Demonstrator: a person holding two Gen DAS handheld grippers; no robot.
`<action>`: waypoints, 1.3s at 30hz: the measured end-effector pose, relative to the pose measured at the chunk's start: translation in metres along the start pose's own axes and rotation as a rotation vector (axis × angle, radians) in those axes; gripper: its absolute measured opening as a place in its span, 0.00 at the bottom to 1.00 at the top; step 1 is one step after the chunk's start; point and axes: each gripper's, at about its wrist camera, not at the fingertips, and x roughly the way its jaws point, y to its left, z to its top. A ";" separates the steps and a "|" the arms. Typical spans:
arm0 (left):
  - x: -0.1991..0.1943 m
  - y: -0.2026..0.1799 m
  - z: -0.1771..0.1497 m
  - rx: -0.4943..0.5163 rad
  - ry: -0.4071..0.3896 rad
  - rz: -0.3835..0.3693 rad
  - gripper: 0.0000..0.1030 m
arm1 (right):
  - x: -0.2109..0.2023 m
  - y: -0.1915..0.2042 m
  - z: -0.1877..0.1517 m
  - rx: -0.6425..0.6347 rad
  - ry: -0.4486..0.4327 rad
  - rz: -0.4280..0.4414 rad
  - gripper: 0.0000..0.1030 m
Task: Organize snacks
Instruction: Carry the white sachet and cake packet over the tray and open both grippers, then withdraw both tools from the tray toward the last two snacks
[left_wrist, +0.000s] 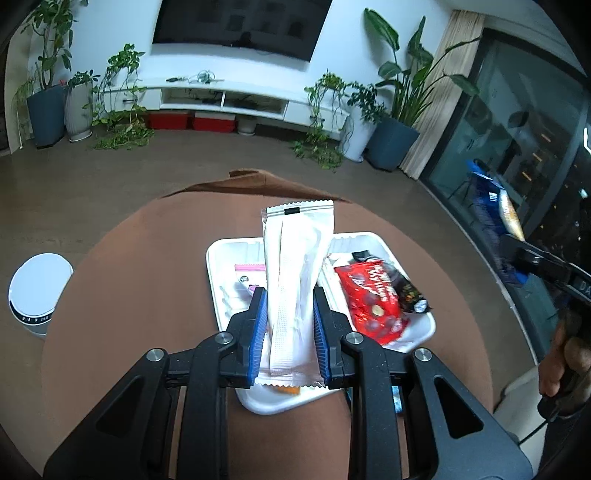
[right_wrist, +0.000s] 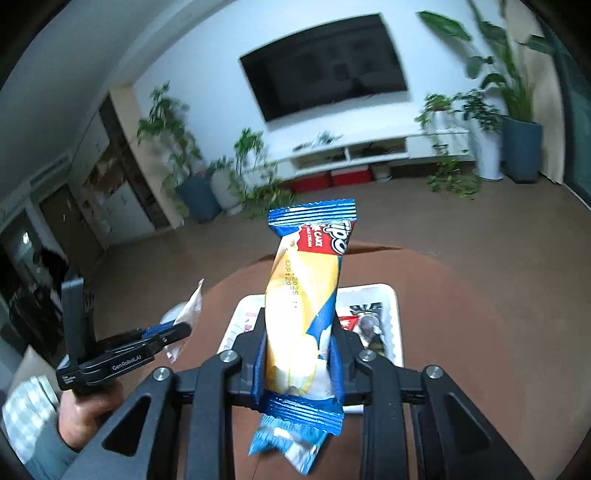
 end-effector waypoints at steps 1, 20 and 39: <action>0.012 0.000 0.001 0.002 0.011 0.004 0.21 | 0.016 0.000 0.001 -0.013 0.028 -0.009 0.29; 0.108 0.016 -0.019 -0.012 0.100 0.035 0.21 | 0.122 -0.045 -0.034 -0.079 0.270 -0.156 0.29; 0.154 0.015 -0.027 -0.020 0.143 0.066 0.22 | 0.140 -0.036 -0.056 -0.134 0.312 -0.182 0.29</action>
